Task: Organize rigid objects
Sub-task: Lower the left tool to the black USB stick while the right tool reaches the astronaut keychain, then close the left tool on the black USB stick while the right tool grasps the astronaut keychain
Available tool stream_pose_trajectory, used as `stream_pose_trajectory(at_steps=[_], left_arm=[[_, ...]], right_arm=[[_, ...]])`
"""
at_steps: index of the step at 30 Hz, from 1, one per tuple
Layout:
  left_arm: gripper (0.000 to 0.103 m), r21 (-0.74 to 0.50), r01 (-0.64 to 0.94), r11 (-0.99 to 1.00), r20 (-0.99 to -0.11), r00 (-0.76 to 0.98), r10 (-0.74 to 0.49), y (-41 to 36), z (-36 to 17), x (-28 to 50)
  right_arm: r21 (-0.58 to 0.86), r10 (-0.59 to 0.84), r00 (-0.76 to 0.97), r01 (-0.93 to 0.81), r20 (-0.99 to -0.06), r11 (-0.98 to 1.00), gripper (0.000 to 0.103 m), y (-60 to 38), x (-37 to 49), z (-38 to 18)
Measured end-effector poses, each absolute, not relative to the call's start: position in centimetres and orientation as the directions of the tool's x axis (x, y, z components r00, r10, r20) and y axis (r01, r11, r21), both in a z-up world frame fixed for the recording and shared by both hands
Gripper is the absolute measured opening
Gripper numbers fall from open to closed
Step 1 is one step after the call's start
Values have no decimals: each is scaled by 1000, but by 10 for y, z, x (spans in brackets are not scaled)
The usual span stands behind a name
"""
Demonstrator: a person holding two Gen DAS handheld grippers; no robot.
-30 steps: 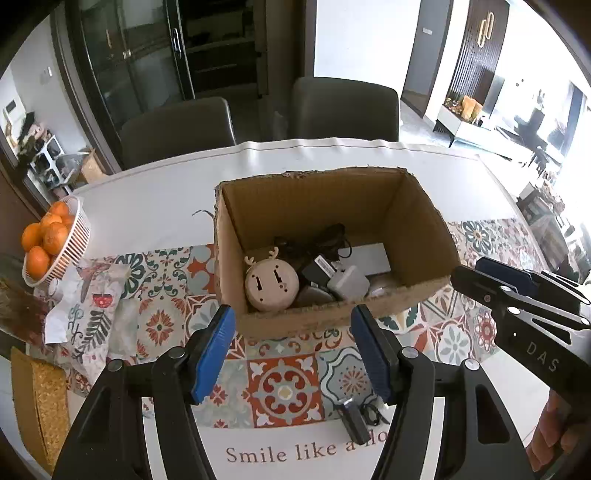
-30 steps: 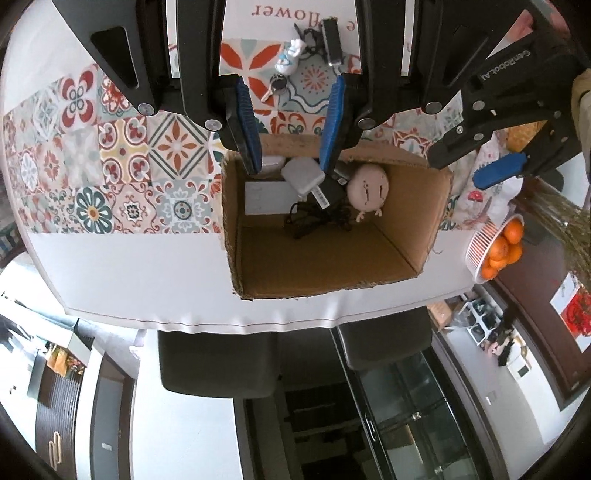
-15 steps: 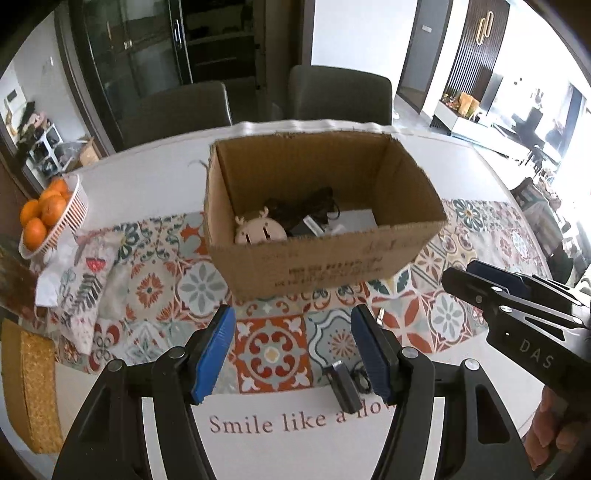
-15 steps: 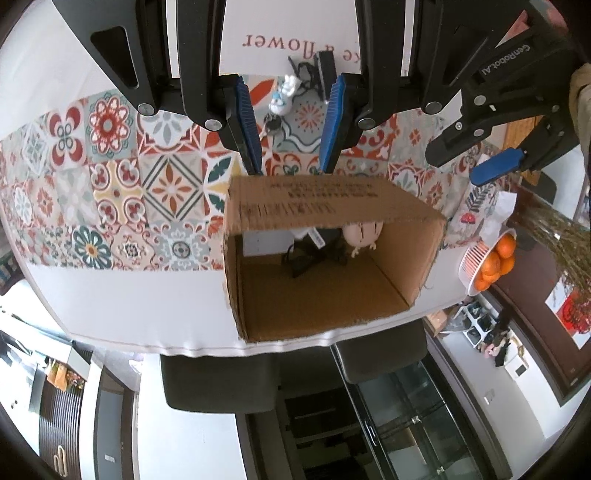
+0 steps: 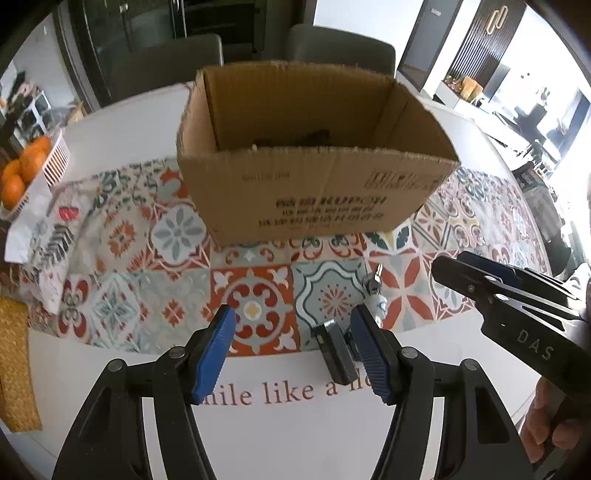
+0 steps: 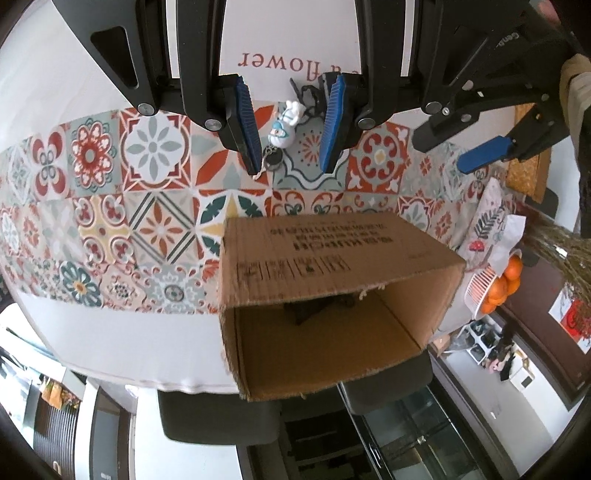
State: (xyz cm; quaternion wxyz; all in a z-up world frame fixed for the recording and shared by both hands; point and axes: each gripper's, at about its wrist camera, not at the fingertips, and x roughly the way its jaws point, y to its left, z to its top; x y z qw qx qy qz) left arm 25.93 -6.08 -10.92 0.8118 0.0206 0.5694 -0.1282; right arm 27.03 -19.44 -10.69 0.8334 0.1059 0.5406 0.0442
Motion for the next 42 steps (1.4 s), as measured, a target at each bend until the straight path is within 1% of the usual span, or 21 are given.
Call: stream_pose_trajectory(at_steps=[14, 22, 28, 36, 42], left_arm=[[63, -227, 207, 952, -958, 128, -256, -67, -161, 260], [60, -284, 158, 946, -953, 59, -297, -71, -184, 266], [60, -336, 124, 934, -940, 13, -340, -74, -199, 266], [60, -329, 131, 935, -944, -35, -327, -88, -214, 262], [60, -264, 157, 952, -965, -32, -262, -101, -223, 259]], right_arm=[[327, 299, 244, 85, -923, 941, 34, -196, 279, -169], [363, 334, 202, 132, -921, 922, 34, -199, 287, -189], [380, 352, 179, 159, -919, 911, 34, -200, 291, -200], [382, 359, 154, 166, -921, 909, 34, -198, 292, -210], [376, 353, 151, 166, -923, 912, 34, -196, 293, -211]])
